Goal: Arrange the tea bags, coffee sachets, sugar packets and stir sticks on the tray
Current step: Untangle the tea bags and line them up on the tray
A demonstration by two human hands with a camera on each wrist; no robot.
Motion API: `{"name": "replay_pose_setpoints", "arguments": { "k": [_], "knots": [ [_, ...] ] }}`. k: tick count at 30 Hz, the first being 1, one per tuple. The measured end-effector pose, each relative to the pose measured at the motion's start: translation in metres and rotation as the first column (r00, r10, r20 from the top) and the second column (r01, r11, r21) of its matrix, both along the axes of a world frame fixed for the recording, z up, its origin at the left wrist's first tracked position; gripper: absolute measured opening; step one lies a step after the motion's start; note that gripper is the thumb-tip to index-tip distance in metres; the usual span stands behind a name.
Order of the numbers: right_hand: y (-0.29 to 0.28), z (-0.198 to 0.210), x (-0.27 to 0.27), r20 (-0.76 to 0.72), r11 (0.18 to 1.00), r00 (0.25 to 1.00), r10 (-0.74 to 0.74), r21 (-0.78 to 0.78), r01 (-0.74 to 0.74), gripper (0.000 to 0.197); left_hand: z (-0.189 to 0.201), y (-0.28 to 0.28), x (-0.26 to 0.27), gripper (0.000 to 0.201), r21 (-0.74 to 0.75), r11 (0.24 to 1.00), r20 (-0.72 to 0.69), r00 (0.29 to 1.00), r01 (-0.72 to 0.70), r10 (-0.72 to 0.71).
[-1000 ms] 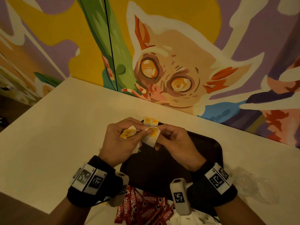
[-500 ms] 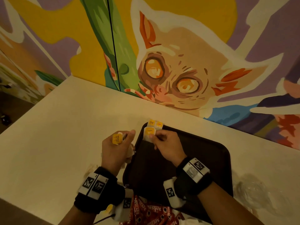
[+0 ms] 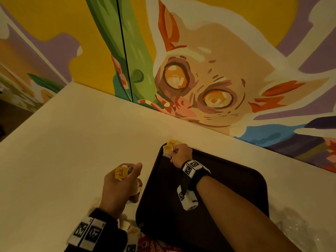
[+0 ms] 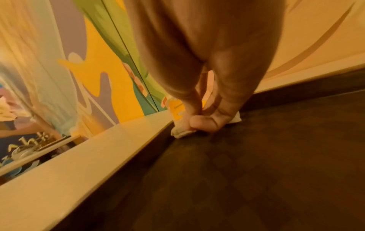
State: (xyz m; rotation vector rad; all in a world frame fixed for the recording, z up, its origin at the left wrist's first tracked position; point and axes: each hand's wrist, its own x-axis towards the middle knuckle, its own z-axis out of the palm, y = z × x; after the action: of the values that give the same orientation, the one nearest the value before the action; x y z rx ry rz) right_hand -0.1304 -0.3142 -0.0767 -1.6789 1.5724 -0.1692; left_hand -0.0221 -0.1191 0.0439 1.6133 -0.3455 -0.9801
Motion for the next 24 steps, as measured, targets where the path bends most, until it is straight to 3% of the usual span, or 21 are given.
{"name": "replay_pose_setpoints", "arguments": {
  "k": [6,11,19,24],
  "knots": [
    [-0.004,-0.005,0.002,0.061,0.999,0.998,-0.025,-0.022,0.027,0.003,-0.005,-0.010,0.001,0.029,-0.001,1.000,-0.045,0.999,0.026,-0.026],
    [0.002,0.007,0.001,0.094,0.995,0.993,-0.074,-0.061,0.080,0.021,-0.007,-0.014,0.001,0.010,-0.007,0.996,-0.026,0.996,0.088,-0.088],
    [0.013,0.035,-0.005,0.210,0.988,0.969,-0.129,-0.060,0.145,0.026,-0.001,-0.010,0.000,0.004,-0.058,0.985,0.002,0.986,0.164,-0.164],
    [0.034,0.080,-0.010,0.354,0.997,0.935,0.007,-0.080,0.022,0.015,0.010,-0.010,-0.005,0.011,-0.050,0.965,0.016,0.966,0.257,-0.257]
  ]
}}
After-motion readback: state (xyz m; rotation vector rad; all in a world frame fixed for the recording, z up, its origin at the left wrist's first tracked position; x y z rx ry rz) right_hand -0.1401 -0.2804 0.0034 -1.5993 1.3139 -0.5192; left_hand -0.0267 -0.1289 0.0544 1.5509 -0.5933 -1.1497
